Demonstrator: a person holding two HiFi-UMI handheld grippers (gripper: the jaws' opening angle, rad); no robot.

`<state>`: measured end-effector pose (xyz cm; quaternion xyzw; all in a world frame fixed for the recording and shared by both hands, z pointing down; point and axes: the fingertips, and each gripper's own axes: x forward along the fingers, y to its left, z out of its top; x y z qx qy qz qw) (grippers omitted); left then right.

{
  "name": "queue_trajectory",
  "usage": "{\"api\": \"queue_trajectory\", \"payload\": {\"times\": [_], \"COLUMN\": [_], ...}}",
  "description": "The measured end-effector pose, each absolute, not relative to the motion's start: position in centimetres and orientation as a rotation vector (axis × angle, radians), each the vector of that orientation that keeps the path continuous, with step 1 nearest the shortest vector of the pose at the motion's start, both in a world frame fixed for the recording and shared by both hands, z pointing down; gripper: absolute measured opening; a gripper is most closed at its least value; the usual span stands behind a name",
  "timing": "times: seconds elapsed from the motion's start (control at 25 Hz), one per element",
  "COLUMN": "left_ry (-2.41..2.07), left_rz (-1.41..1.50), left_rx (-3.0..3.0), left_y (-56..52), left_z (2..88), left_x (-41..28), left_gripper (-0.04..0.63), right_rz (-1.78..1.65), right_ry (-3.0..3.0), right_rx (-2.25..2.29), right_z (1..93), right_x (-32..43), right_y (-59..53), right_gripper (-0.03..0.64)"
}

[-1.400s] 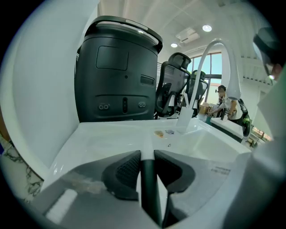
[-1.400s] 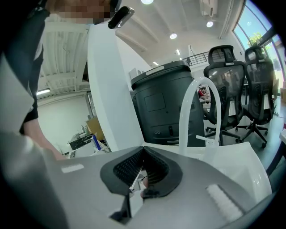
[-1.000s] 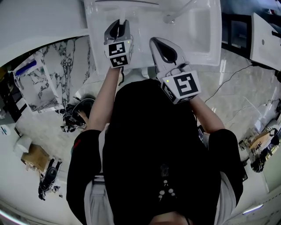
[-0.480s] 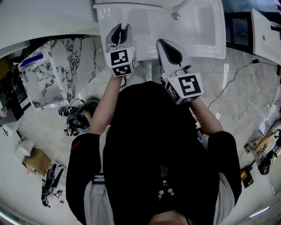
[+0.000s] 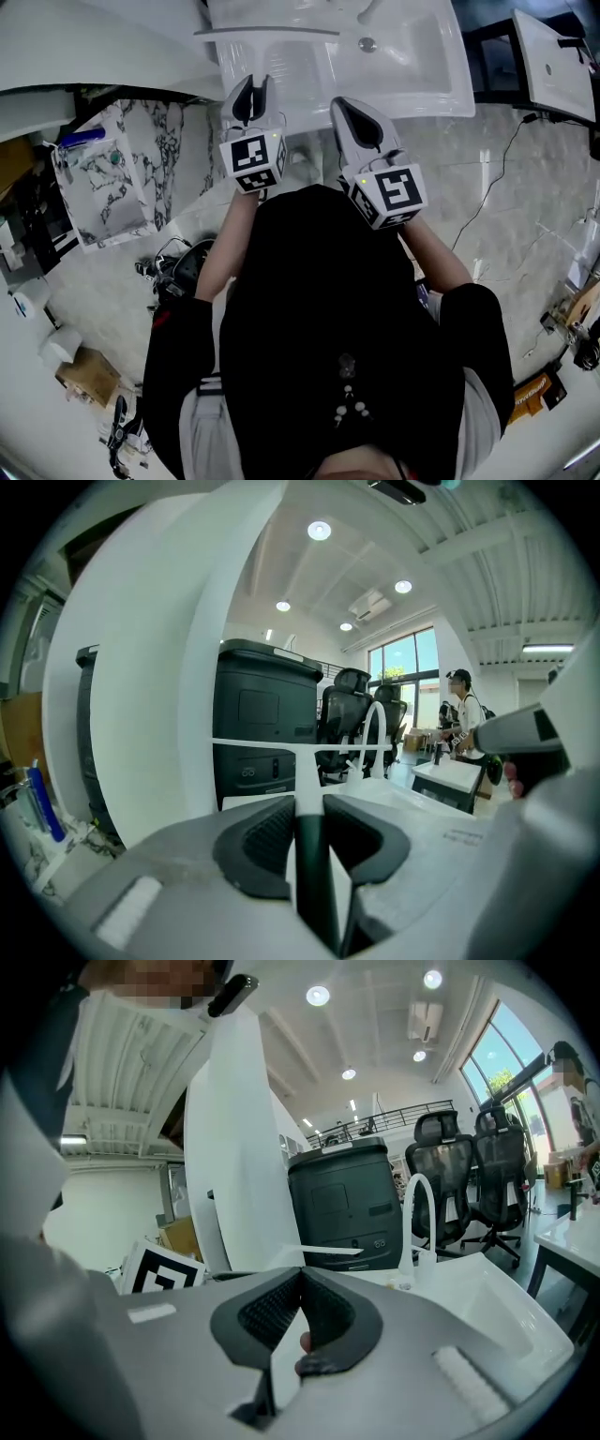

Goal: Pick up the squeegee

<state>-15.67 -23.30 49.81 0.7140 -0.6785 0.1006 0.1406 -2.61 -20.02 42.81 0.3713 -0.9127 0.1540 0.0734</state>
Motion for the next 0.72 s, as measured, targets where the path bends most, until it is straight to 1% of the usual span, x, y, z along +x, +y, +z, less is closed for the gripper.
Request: {"api": "queue_trajectory", "payload": {"times": [0.72], "left_ry": [-2.016], "left_rz": [0.130], "left_rx": [2.257], "left_y": [-21.7], "left_z": [38.8], "left_x": [-15.5], "left_gripper": [0.104], "right_rz": [0.297], "right_ry": [-2.825], "right_rx": [1.247], "right_z": [36.1], "right_x": [-2.0], "right_y": [-19.0], "right_gripper": [0.002]}}
